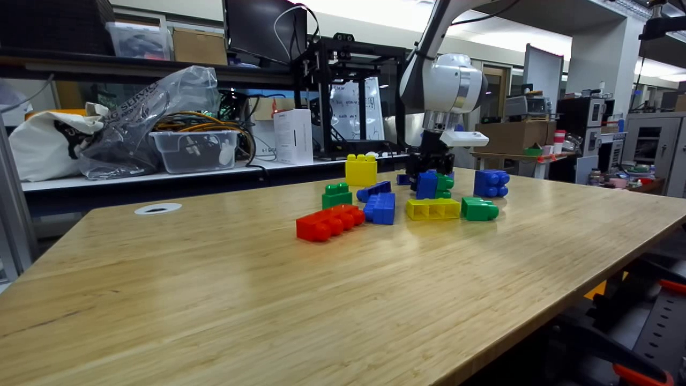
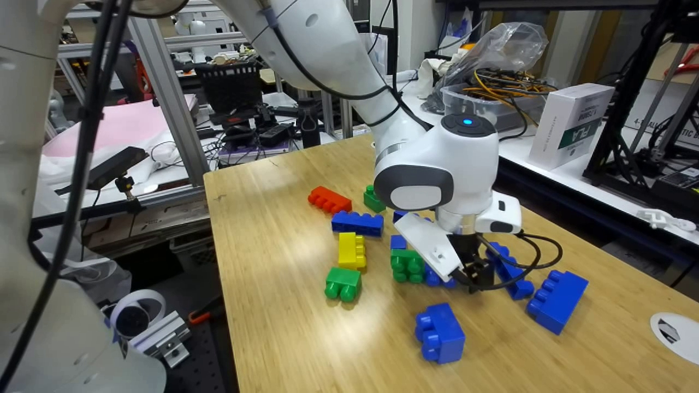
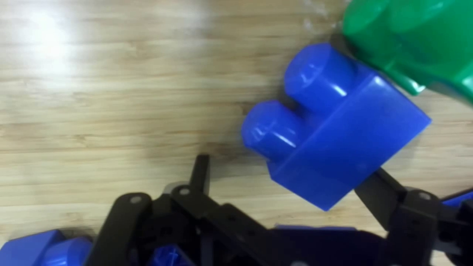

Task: Separate the blue and green building blocks that are stacked together

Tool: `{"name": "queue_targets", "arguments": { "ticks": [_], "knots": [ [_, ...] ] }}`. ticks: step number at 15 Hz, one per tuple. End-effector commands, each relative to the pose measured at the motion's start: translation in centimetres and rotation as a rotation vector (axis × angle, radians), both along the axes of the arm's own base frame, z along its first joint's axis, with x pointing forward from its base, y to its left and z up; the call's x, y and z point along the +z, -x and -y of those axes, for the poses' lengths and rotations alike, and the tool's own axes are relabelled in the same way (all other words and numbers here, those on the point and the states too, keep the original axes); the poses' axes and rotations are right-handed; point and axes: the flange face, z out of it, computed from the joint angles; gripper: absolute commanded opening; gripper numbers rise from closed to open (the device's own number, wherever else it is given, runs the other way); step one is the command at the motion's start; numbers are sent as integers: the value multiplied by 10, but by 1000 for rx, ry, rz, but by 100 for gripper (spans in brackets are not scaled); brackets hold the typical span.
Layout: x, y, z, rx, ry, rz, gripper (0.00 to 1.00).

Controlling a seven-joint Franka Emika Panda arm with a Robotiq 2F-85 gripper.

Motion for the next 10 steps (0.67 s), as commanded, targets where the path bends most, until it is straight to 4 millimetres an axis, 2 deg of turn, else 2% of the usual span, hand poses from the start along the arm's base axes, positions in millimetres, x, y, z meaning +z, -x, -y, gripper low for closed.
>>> {"name": "queue_targets", "arguments": {
  "ticks": [1,5,9,10],
  "knots": [
    [0,-5,-16,44,20,-1,100],
    [-2,-6,-10,40,-5,-14,100],
    [-21,-19,-1,90,-65,-102,100],
    [-3,-12,-11,100,-65,-140,100]
  ]
}}
